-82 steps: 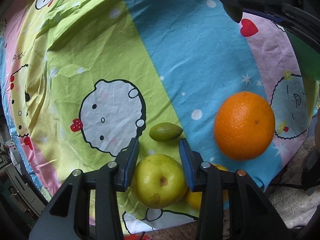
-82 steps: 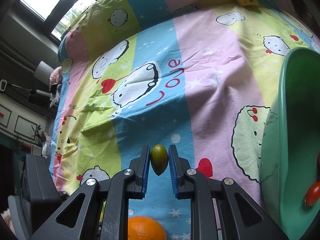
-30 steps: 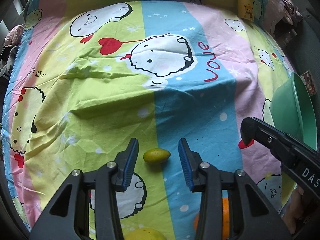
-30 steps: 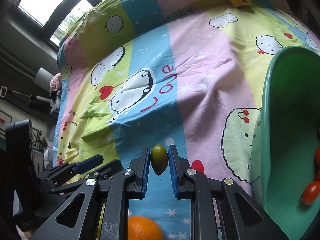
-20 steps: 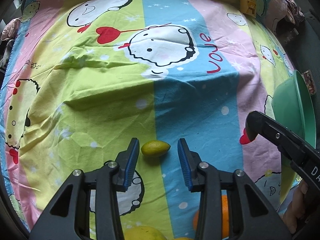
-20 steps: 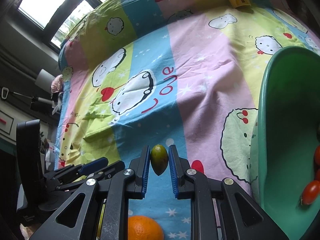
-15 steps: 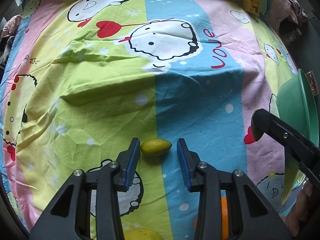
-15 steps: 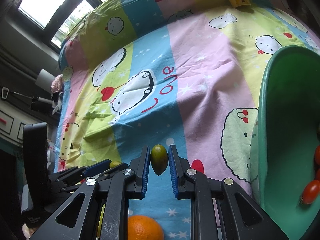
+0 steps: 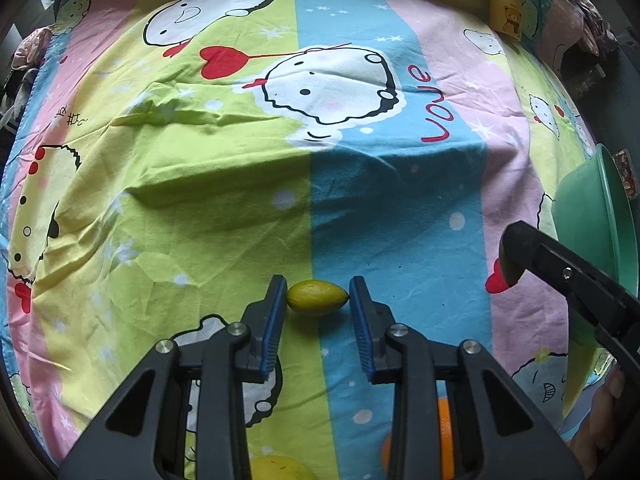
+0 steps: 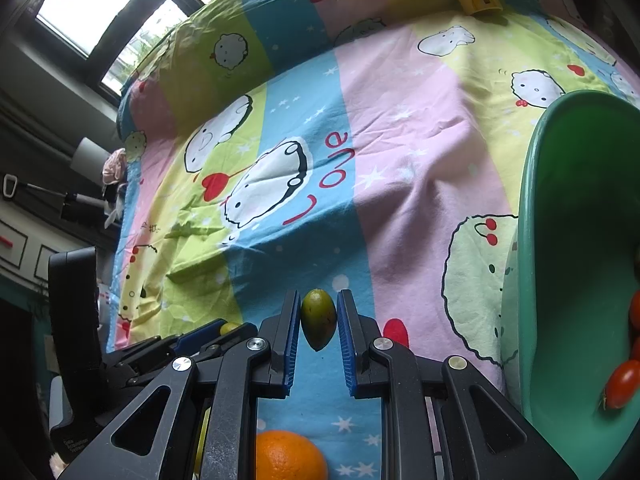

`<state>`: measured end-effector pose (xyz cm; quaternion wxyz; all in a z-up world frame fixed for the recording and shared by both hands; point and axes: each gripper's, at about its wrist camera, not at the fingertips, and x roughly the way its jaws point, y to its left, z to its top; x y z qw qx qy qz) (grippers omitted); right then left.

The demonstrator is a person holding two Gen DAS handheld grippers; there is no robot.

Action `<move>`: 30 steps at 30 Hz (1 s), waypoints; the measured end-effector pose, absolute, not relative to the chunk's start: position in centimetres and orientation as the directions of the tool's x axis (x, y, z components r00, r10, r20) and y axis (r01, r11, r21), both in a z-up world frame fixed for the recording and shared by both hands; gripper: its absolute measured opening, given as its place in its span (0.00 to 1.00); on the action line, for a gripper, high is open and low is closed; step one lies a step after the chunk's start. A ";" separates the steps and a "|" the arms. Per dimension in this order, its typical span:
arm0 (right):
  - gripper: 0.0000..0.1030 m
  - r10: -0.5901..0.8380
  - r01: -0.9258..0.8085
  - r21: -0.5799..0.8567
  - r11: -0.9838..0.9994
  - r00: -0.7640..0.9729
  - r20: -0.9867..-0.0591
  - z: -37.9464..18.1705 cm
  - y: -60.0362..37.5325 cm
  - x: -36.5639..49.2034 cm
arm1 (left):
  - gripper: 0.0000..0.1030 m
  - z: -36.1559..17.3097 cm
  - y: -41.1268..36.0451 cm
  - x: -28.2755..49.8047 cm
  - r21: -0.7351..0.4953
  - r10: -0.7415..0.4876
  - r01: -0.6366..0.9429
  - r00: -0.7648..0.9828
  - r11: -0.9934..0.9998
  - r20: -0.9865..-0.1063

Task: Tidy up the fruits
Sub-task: 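Carry both held green olives up and over the green bowl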

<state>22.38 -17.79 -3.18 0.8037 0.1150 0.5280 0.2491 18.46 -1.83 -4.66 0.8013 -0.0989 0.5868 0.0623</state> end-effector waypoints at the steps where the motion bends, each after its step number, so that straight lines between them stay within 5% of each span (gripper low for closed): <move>1: 0.20 0.522 -0.279 0.448 0.849 0.319 -0.791 -3.2 -17.8 22.4 | 0.31 -4.4 -1.9 18.3 -0.082 -0.010 -0.218 0.312 0.973 -0.950; 17: 0.20 0.565 -0.263 0.501 0.824 0.428 -0.705 0.3 -21.7 20.6 | 0.31 4.5 -6.4 14.3 -0.062 0.035 -0.148 0.574 0.987 -0.818; 30: 0.20 0.452 -0.110 0.504 0.857 0.631 -0.631 3.6 -30.3 18.4 | 0.31 8.3 -14.0 13.7 -0.115 -0.090 0.011 0.701 0.993 -0.708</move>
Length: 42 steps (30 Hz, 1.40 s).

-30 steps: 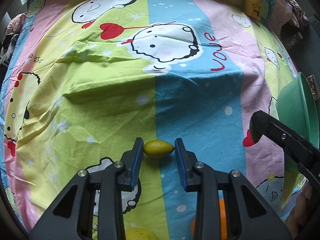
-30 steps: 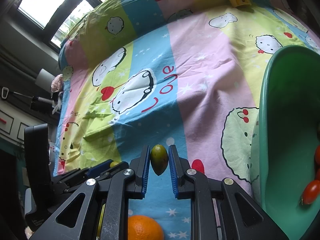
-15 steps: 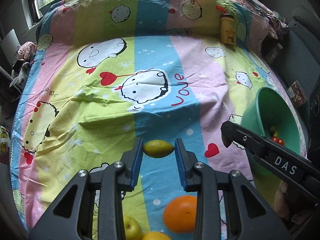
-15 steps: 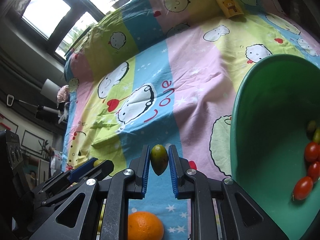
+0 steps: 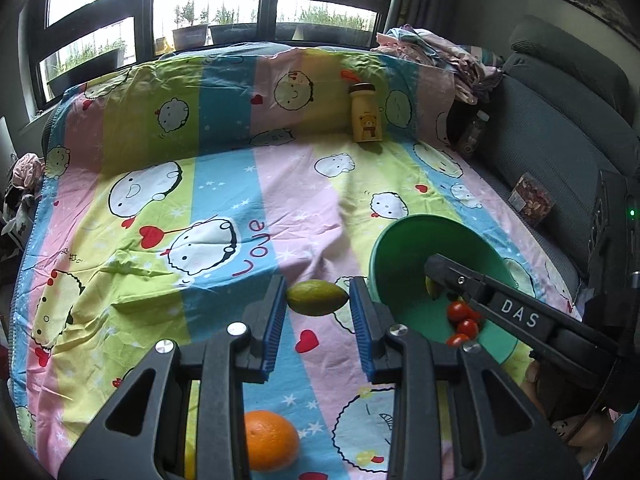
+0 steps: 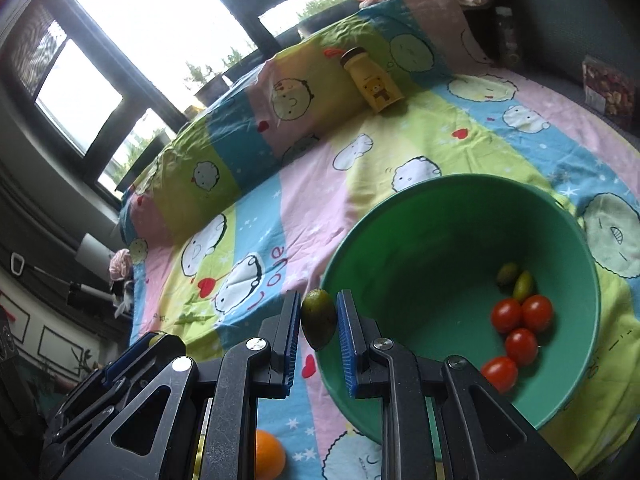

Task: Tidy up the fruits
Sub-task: 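Carry both held green olives up and over the green bowl, then open the left gripper over the bowl while the right gripper releases its olive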

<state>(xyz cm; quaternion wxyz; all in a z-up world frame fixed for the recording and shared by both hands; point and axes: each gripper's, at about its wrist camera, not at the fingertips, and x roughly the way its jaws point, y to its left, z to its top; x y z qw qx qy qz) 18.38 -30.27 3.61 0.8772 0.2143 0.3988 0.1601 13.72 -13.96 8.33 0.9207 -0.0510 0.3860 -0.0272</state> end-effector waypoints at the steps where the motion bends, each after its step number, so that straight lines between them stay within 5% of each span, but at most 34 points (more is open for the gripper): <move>1: 0.20 0.436 -0.092 0.500 0.861 0.641 -0.631 3.6 -30.8 18.2 | 0.31 8.3 -14.4 13.9 -0.130 -0.111 0.025 0.700 0.991 -0.706; 17: 0.20 0.276 0.102 0.463 0.880 0.684 -0.675 2.7 -37.1 18.2 | 0.31 4.6 -20.3 16.9 -0.273 -0.315 0.165 0.619 0.948 -0.720; 42: 0.20 0.279 0.141 0.455 0.879 0.621 -0.732 1.0 -37.7 19.0 | 0.31 1.4 -22.1 18.4 -0.298 -0.348 0.182 0.535 0.937 -0.769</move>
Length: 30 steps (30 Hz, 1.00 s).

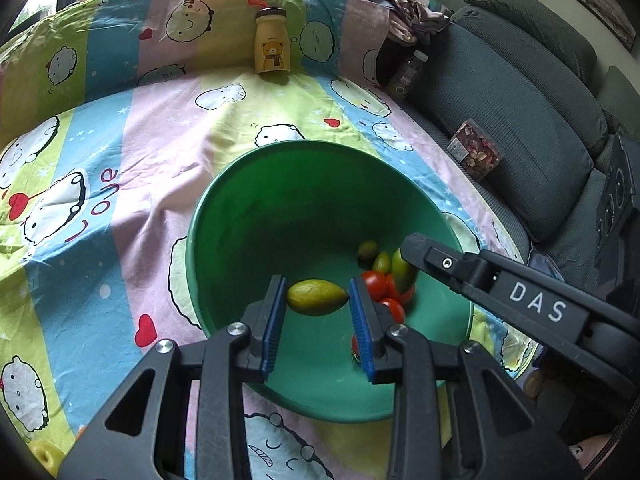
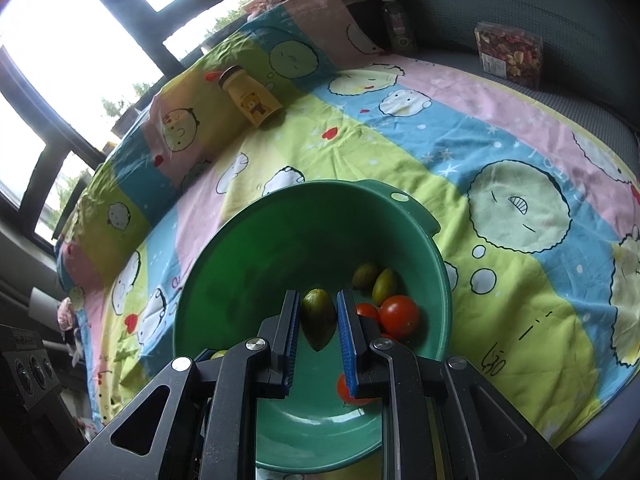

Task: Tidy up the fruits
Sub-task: 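Open the left gripper over the bowl while the right gripper releases its olive, then move the open right gripper to the yellow-green pear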

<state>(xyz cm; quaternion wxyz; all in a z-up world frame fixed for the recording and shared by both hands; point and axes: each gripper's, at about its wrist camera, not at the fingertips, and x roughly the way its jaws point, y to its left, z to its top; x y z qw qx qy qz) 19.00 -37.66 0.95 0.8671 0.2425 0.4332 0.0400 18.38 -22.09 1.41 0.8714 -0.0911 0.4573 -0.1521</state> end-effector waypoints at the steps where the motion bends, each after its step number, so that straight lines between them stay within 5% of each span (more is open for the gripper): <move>1: 0.20 0.284 0.140 0.460 0.877 0.623 -0.729 1.0 -37.7 19.0 | 0.31 1.5 -22.0 18.4 -0.311 -0.358 0.179 0.537 0.933 -0.764; 5: 0.28 0.284 0.134 0.458 0.879 0.623 -0.728 1.3 -37.5 18.8 | 0.37 2.2 -21.5 18.1 -0.324 -0.363 0.171 0.552 0.930 -0.750; 8: 0.47 0.288 0.122 0.462 0.879 0.635 -0.716 1.6 -37.3 18.6 | 0.48 3.1 -20.4 17.2 -0.337 -0.372 0.170 0.568 0.926 -0.735; 16: 0.53 0.363 -0.006 0.467 0.884 0.638 -0.679 3.3 -34.4 17.5 | 0.71 5.6 -12.9 12.1 -0.289 -0.200 -0.024 0.668 0.957 -0.717; 21: 0.55 0.455 -0.151 0.459 0.875 0.579 -0.677 4.1 -29.9 16.7 | 0.74 5.4 -6.9 7.5 -0.241 -0.019 -0.230 0.684 0.943 -0.729; 30: 0.55 0.656 -0.489 0.479 0.730 0.300 -0.693 3.2 -18.2 14.1 | 0.75 2.1 -1.3 0.9 -0.262 0.049 -0.424 0.595 0.867 -0.803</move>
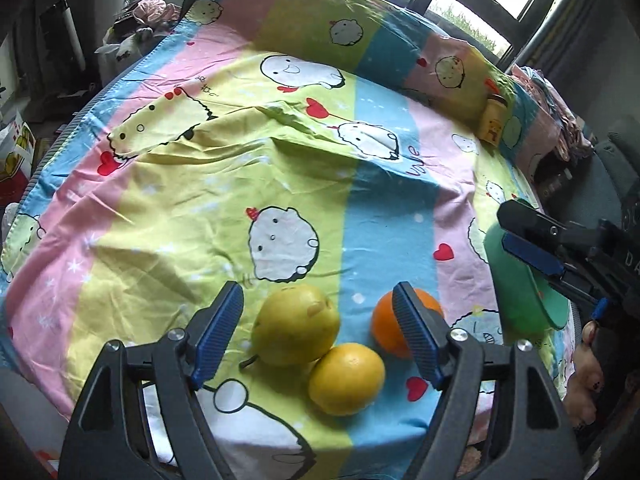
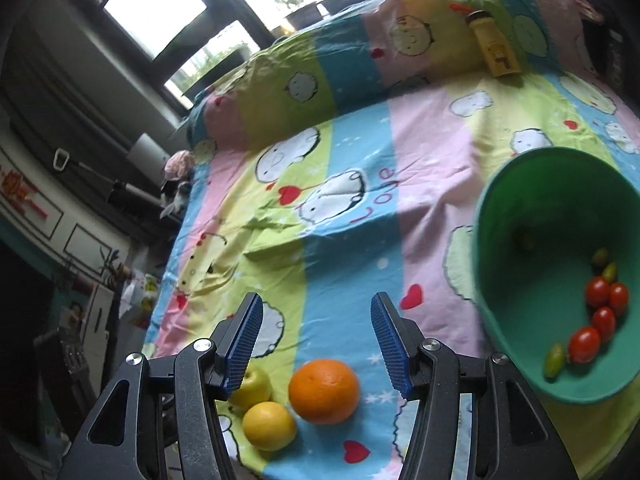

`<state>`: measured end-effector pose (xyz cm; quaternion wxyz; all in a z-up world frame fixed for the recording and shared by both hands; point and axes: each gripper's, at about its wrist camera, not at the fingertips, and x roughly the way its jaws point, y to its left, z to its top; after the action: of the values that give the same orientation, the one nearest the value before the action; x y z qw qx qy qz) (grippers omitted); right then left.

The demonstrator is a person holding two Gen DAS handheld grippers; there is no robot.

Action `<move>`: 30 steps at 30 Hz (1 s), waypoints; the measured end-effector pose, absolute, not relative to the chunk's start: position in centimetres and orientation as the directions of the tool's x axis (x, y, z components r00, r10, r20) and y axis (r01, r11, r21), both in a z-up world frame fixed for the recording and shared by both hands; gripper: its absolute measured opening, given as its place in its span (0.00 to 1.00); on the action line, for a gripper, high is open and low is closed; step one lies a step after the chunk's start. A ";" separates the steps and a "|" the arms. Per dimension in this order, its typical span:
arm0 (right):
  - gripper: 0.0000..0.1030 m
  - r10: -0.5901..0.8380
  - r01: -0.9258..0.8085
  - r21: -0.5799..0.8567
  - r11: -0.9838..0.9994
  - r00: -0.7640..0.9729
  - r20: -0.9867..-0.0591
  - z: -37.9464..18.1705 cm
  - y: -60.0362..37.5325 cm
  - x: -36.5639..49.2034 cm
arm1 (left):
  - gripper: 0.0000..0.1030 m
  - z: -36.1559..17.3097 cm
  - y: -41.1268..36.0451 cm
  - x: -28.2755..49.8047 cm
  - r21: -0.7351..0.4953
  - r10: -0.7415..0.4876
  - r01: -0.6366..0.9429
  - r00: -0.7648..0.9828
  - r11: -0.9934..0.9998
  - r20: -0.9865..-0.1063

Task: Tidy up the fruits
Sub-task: 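Move the open right gripper to the yellow-green pear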

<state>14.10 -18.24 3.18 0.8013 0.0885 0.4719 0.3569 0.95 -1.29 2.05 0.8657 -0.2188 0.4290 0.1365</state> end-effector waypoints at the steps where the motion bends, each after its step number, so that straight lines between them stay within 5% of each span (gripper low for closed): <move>1: 0.55 0.666 -0.512 0.485 0.709 0.262 -0.698 2.8 -17.0 13.9 | 0.75 1.9 -1.2 0.5 -0.250 0.064 -0.431 0.594 0.867 -0.802; 9: 0.55 0.677 -0.597 0.545 0.588 -0.005 -0.736 -1.2 -10.3 12.2 | 0.69 -0.5 -1.1 0.3 -0.250 0.016 -0.399 0.556 0.882 -0.831; 30: 0.55 0.540 -0.680 0.435 0.591 -0.068 -0.839 -4.0 -6.5 11.2 | 0.63 -2.8 0.0 0.6 -0.354 -0.124 -0.373 0.518 0.857 -0.847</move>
<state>11.16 -6.48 -3.98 0.6801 -0.0604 0.5768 0.4484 0.62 0.04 -2.77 0.8326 -0.2562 0.4854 0.0749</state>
